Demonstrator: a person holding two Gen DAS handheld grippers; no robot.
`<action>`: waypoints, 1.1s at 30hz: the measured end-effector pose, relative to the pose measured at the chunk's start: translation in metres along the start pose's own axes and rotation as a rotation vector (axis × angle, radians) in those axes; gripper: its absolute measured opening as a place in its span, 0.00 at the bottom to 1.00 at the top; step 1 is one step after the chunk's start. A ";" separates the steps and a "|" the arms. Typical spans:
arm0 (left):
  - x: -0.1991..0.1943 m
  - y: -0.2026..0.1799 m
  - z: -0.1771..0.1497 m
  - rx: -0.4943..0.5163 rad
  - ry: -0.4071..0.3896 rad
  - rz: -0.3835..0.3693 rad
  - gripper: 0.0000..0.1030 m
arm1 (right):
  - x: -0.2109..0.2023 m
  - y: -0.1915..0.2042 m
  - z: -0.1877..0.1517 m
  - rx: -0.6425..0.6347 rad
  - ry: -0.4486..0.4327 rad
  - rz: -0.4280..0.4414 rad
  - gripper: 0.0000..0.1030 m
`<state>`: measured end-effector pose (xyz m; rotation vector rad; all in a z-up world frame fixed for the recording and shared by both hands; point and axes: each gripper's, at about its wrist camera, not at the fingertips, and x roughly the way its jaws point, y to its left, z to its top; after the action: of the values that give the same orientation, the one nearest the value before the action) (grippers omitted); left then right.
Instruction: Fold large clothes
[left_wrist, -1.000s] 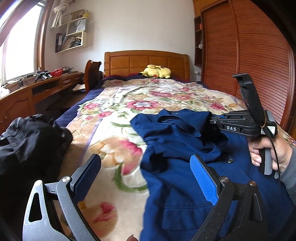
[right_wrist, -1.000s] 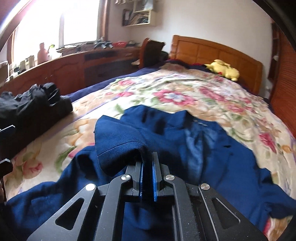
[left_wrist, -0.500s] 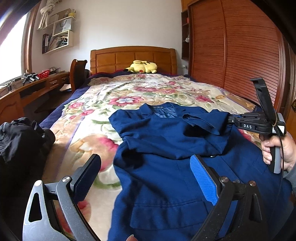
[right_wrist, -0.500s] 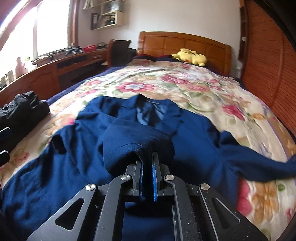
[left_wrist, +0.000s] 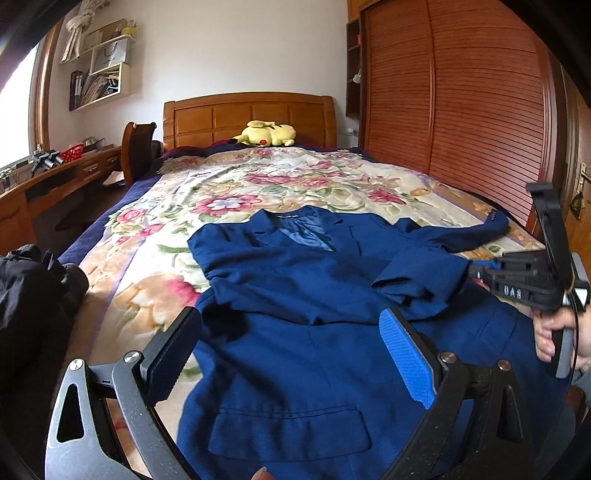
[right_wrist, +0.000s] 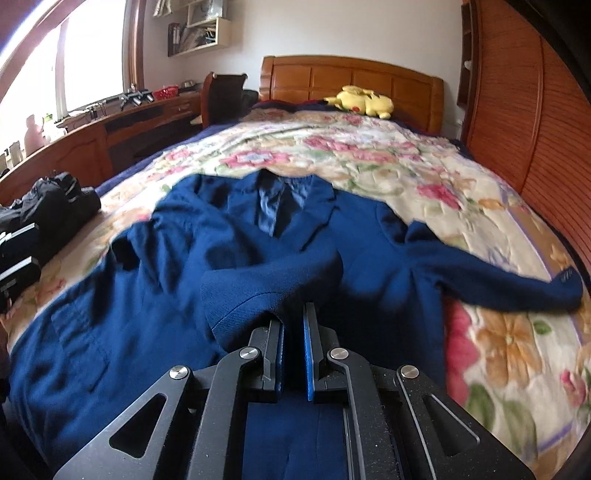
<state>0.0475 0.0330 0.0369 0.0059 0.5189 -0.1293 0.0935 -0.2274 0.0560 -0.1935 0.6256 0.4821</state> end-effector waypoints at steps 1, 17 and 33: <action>0.000 -0.002 0.000 0.000 0.001 -0.004 0.95 | -0.003 -0.001 -0.006 0.000 0.008 -0.004 0.08; 0.013 -0.013 -0.001 0.022 0.020 -0.007 0.95 | -0.022 0.018 -0.011 -0.088 -0.013 -0.001 0.55; 0.037 -0.032 0.003 0.033 0.042 -0.079 0.95 | 0.062 -0.007 0.007 -0.111 0.126 0.015 0.55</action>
<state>0.0769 -0.0031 0.0226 0.0210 0.5592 -0.2150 0.1441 -0.2077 0.0244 -0.3267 0.7244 0.5226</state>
